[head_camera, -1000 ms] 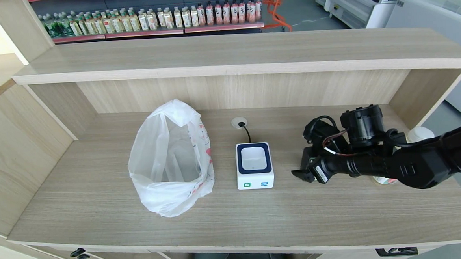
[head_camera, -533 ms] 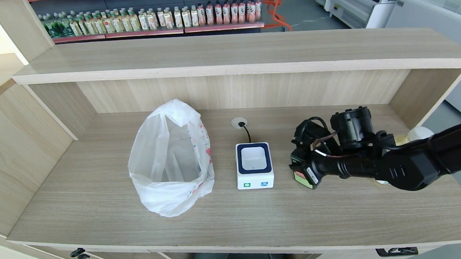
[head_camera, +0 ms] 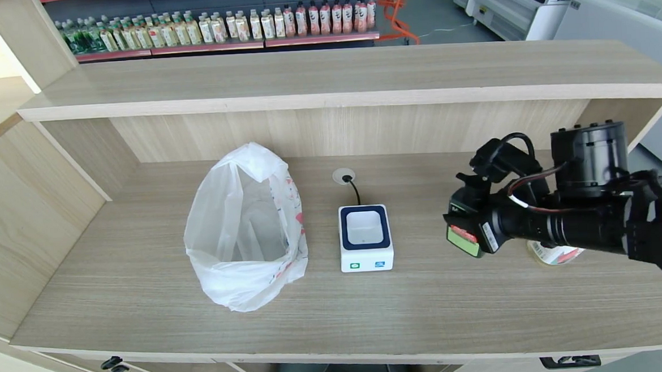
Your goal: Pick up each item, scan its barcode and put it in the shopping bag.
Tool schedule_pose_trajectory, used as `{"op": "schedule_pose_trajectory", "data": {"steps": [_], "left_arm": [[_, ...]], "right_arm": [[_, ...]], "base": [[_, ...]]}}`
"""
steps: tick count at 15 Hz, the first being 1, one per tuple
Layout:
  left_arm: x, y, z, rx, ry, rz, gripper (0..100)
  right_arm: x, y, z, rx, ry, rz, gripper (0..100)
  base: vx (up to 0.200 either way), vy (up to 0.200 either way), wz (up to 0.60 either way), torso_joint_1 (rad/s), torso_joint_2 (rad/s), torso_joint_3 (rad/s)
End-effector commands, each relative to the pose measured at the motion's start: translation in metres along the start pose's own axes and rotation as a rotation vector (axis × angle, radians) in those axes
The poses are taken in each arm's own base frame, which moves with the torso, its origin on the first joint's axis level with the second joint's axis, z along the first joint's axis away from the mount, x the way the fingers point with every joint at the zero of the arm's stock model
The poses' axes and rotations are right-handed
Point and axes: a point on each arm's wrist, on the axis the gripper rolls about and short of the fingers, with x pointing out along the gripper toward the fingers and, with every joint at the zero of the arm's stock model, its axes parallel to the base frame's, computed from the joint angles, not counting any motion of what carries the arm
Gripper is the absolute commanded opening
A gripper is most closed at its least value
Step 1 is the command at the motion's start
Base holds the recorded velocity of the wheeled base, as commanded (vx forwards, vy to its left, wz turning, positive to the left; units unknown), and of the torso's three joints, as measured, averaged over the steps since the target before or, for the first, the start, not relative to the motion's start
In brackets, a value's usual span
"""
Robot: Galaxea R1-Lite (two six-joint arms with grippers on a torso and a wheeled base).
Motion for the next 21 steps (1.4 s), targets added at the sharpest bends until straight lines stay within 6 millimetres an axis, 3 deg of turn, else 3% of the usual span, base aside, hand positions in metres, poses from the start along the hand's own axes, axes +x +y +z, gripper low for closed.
{"op": "schedule_pose_trajectory", "data": {"steps": [1,3,5,6,7,10,11,12,14,17,21], "left_arm": [[0.0,0.0,0.0,0.0,0.0,0.0,100],[0.0,0.0,0.0,0.0,0.0,0.0,100],[0.0,0.0,0.0,0.0,0.0,0.0,100],[0.0,0.0,0.0,0.0,0.0,0.0,100],[0.0,0.0,0.0,0.0,0.0,0.0,100],[0.0,0.0,0.0,0.0,0.0,0.0,100],[0.0,0.0,0.0,0.0,0.0,0.0,100],[0.0,0.0,0.0,0.0,0.0,0.0,100],[0.0,0.0,0.0,0.0,0.0,0.0,100],[0.0,0.0,0.0,0.0,0.001,0.0,100],[0.0,0.0,0.0,0.0,0.0,0.0,100]], "right_arm": [[-0.095,0.0,-0.017,-0.1,-0.038,-0.092,0],[-0.114,0.006,-0.023,-0.317,0.007,-0.071,0],[-0.129,0.007,-0.023,-0.667,0.012,-0.074,0],[-0.133,0.007,-0.022,-0.792,-0.024,-0.049,0],[-0.136,0.012,-0.023,-1.012,-0.182,0.087,0],[-0.119,0.002,-0.039,-1.613,-0.452,0.221,0],[-0.119,0.002,-0.039,-1.613,-0.452,0.221,0],[-0.112,0.004,-0.041,-1.832,-0.595,0.22,0],[-0.105,0.015,-0.046,-1.947,-0.745,0.271,0],[-0.074,0.038,-0.055,-2.072,-1.034,0.371,0],[-0.061,0.056,-0.056,-2.072,-1.162,0.408,0]], "base": [[0.0,0.0,0.0,0.0,0.0,0.0],[0.0,0.0,0.0,0.0,0.0,0.0],[0.0,0.0,0.0,0.0,0.0,0.0],[0.0,0.0,0.0,0.0,0.0,0.0],[0.0,0.0,0.0,0.0,0.0,0.0],[0.0,0.0,0.0,0.0,0.0,0.0],[0.0,0.0,0.0,0.0,0.0,0.0],[0.0,0.0,0.0,0.0,0.0,0.0],[0.0,0.0,0.0,0.0,0.0,0.0],[0.0,0.0,0.0,0.0,0.0,0.0],[0.0,0.0,0.0,0.0,0.0,0.0]]}}
